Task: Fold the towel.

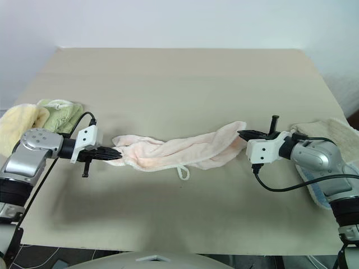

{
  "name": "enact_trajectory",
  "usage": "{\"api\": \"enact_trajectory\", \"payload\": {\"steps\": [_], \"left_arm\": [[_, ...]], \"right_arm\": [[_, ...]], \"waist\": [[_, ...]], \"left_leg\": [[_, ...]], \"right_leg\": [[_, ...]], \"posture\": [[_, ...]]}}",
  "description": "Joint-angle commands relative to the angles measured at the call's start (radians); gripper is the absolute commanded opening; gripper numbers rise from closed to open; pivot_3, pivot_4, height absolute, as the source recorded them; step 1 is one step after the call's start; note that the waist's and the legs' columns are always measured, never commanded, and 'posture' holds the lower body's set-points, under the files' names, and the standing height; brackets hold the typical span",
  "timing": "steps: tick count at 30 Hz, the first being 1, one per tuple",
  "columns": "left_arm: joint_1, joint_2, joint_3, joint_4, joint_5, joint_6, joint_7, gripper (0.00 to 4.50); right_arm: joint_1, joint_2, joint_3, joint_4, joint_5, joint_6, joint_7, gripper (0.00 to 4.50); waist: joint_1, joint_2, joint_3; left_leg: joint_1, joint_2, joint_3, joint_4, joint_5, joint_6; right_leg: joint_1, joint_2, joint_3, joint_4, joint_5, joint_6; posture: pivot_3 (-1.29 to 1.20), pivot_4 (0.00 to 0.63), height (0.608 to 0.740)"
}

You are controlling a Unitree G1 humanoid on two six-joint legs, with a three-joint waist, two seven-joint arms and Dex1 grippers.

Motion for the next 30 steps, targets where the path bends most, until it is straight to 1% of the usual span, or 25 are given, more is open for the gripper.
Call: {"api": "enact_trajectory", "payload": {"steps": [1,4,6,7,10,13,18,21,24,26,28,30], "left_arm": [[-0.072,-0.022,0.089,0.019,-0.060,0.041,0.052,0.00],[-0.226,-0.088,0.202,0.095,-0.137,0.129,0.193,0.00],[-0.278,-0.114,0.237,0.127,-0.148,0.135,0.240,0.00],[-0.318,-0.127,0.257,0.154,-0.159,0.168,0.274,0.00],[-0.477,-0.177,0.325,0.269,-0.183,0.205,0.412,0.00],[-0.610,-0.211,0.363,0.378,-0.183,0.191,0.507,0.00],[-0.782,-0.233,0.389,0.541,-0.170,0.117,0.589,0.00],[-0.818,-0.213,0.372,0.579,-0.160,0.081,0.545,0.00],[-0.776,-0.165,0.349,0.561,-0.172,0.121,0.402,0.00],[-0.678,-0.120,0.326,0.477,-0.195,0.164,0.255,0.00],[-0.555,-0.074,0.302,0.366,-0.215,0.216,0.135,0.00],[-0.458,-0.042,0.294,0.267,-0.240,0.291,0.085,0.00]], "right_arm": [[-0.057,-0.021,-0.060,0.026,0.001,0.015,-0.038,0.01],[-0.143,-0.026,-0.097,0.073,0.030,0.083,-0.051,0.01],[-0.172,-0.030,-0.106,0.095,0.033,0.103,-0.052,0.01],[-0.198,-0.034,-0.110,0.119,0.025,0.108,-0.061,0.01],[-0.327,-0.040,-0.118,0.227,0.002,0.145,-0.101,0.01],[-0.463,-0.043,-0.099,0.337,-0.025,0.157,-0.129,0.01],[-0.670,-0.045,-0.073,0.488,-0.043,0.152,-0.149,0.01],[-0.718,-0.057,-0.078,0.509,0.005,0.143,-0.095,0.01],[-0.651,-0.080,-0.097,0.444,0.108,0.156,0.051,0.01],[-0.536,-0.096,-0.116,0.349,0.196,0.187,0.154,0.01],[-0.388,-0.114,-0.139,0.232,0.276,0.231,0.247,0.01],[-0.255,-0.133,-0.163,0.123,0.340,0.285,0.318,0.01]], "waist": [[0.001,0.000,0.000],[0.003,-0.001,0.001],[0.001,-0.002,0.001],[-0.001,-0.002,0.000],[-0.010,-0.002,0.000],[-0.025,-0.002,0.001],[-0.043,-0.004,0.002],[-0.050,-0.004,0.002],[-0.054,-0.004,0.002],[-0.055,-0.003,0.001],[-0.055,-0.003,0.001],[-0.052,-0.003,0.002]], "left_leg": [[0.000,0.000,0.000,0.000,0.000,0.000],[0.000,0.000,0.000,0.001,0.001,-0.001],[0.000,0.000,-0.001,0.002,0.001,-0.002],[0.000,0.000,0.000,0.002,0.001,-0.002],[0.003,0.000,0.000,0.001,0.002,-0.003],[0.002,-0.001,0.000,0.001,0.003,-0.004],[0.002,-0.001,0.001,0.000,0.004,-0.006],[0.001,-0.001,0.001,0.000,0.004,-0.006],[0.000,-0.001,0.001,-0.001,0.004,-0.005],[0.000,-0.001,0.001,-0.002,0.003,-0.005],[0.000,-0.001,0.002,-0.001,0.003,-0.004],[0.000,-0.001,0.002,-0.001,0.003,-0.004]], "right_leg": [[0.000,0.000,0.000,0.000,0.000,0.000],[0.000,0.000,0.000,0.002,0.001,-0.001],[0.000,0.000,0.000,0.002,0.001,-0.001],[0.000,0.000,0.000,0.002,0.001,-0.001],[0.002,0.000,0.000,0.002,0.001,-0.001],[0.002,-0.001,0.000,0.002,0.001,-0.002],[0.002,0.000,0.001,0.000,0.001,-0.001],[0.002,0.000,0.001,-0.001,0.001,-0.001],[0.002,0.000,0.001,-0.001,0.002,-0.001],[0.001,0.000,0.001,-0.002,0.002,-0.001],[0.001,0.000,0.002,-0.002,0.002,-0.001],[0.001,0.000,0.002,-0.002,0.002,-0.001]], "posture": [[0.00,0.150,0.728],[0.00,0.150,0.728],[0.00,0.150,0.728],[0.00,0.150,0.728],[0.00,0.150,0.728],[0.00,0.150,0.728],[0.00,0.150,0.728],[0.00,0.150,0.728],[0.00,0.150,0.728],[0.00,0.150,0.728],[0.00,0.150,0.728],[0.00,0.150,0.728]]}}
